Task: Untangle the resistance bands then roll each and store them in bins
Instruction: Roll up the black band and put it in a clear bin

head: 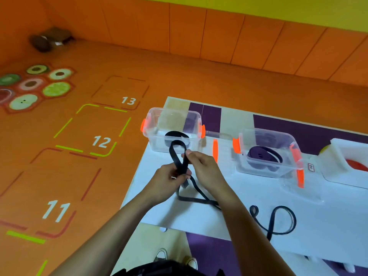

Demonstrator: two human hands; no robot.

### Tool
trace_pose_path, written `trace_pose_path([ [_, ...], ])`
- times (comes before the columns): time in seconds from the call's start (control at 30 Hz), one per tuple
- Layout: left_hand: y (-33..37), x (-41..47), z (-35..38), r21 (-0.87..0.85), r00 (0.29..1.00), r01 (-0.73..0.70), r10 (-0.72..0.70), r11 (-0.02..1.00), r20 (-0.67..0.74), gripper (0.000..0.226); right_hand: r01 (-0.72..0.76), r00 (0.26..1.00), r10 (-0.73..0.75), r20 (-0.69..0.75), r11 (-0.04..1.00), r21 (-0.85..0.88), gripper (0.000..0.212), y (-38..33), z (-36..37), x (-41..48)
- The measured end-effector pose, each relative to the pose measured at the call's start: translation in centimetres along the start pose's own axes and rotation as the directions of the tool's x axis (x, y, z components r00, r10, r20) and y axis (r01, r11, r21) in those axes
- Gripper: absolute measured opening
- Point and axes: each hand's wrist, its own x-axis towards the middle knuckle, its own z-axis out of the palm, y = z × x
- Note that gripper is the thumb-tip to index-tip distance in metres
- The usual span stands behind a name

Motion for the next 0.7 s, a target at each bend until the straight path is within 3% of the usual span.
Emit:
trace_pose_path([
  [0.17, 0.5, -0.1, -0.6, -0.096, 0.996, 0.04, -0.048, 0.995, -0.081, 0.018, 0.068, 0.996, -0.058, -0.069, 0.988, 0.14, 0.018, -1.2, 0.6, -0.3],
  [0.3, 0.9, 0.5, -1.3, -0.136, 0.94, -0.055, 0.006, 0.989, -0.341, 0.004, 0.165, 0.982, -0.155, -0.106, 0.982, 0.095, 0.015, -2.5, 0.6, 0.4],
  [0.5, 2.5, 0.6, -3.1, -0.271, 0.891, -0.141, 0.002, 0.952, -0.454, 0.024, 0.294, 0.933, -0.273, -0.234, 0.954, 0.061, 0.019, -3.7, -1.3, 1.5],
  [0.6, 2.8, 0.5, -4.4, -0.048, 0.883, -0.091, 0.058, 0.995, -0.465, 0.024, 0.319, 0.926, -0.316, -0.209, 0.948, -0.018, 0.019, -4.3, -2.2, 1.6],
  [0.7, 2.5, 0.5, -4.8, 0.097, 0.891, -0.03, 0.071, 0.995, -0.449, 0.024, 0.27, 0.955, -0.261, -0.142, 0.962, 0.045, 0.017, -4.2, -1.8, 1.3],
])
